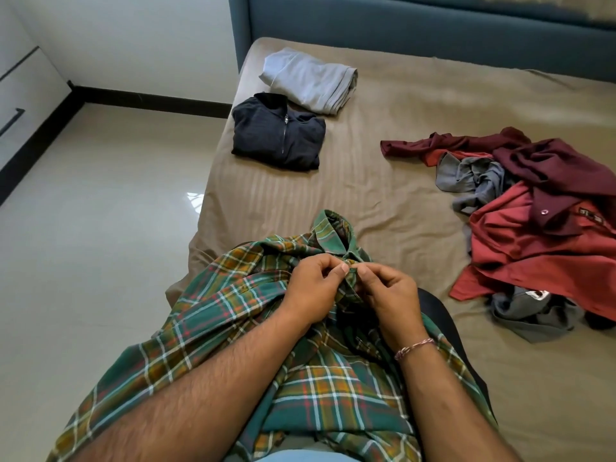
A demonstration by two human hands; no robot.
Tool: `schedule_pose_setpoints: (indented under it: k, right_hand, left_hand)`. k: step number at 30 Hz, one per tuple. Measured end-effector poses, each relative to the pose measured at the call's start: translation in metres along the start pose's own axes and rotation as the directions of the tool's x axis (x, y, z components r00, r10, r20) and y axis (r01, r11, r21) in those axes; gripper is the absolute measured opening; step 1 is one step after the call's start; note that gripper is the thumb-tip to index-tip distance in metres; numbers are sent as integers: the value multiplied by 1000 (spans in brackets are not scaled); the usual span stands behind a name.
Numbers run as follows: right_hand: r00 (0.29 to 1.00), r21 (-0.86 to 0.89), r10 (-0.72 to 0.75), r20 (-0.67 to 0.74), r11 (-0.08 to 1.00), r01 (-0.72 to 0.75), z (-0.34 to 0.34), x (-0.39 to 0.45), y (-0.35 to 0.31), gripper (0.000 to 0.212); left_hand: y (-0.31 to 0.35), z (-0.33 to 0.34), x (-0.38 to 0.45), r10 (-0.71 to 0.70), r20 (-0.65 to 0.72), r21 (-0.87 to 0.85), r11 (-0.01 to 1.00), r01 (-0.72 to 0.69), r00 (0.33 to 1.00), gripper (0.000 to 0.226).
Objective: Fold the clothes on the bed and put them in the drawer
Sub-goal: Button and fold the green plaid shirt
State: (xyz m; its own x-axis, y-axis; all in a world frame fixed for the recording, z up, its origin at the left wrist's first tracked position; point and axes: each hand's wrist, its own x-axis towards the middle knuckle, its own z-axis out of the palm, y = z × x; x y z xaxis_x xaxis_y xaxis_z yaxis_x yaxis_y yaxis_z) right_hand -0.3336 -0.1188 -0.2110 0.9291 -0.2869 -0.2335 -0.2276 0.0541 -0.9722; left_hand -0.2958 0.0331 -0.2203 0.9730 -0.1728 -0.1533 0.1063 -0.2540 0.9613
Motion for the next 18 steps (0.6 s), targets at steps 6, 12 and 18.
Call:
schedule_pose_setpoints:
  k: [6,12,18]
  right_hand:
    - [946,-470,-231,227,825,314,-5,-7,-6,15]
    - [989,-310,-139,58,939,150,-23,11,-24,9]
    - [953,-317,8,302,944,92,-55,39,-76,14]
  left_hand:
    - [12,-17,13,106,-31,221,970,-97,994,24]
    - [55,-70,40,46,545,558,725,-403,837,32]
    - [84,-115,68,58,619,491,750,-443,783,8]
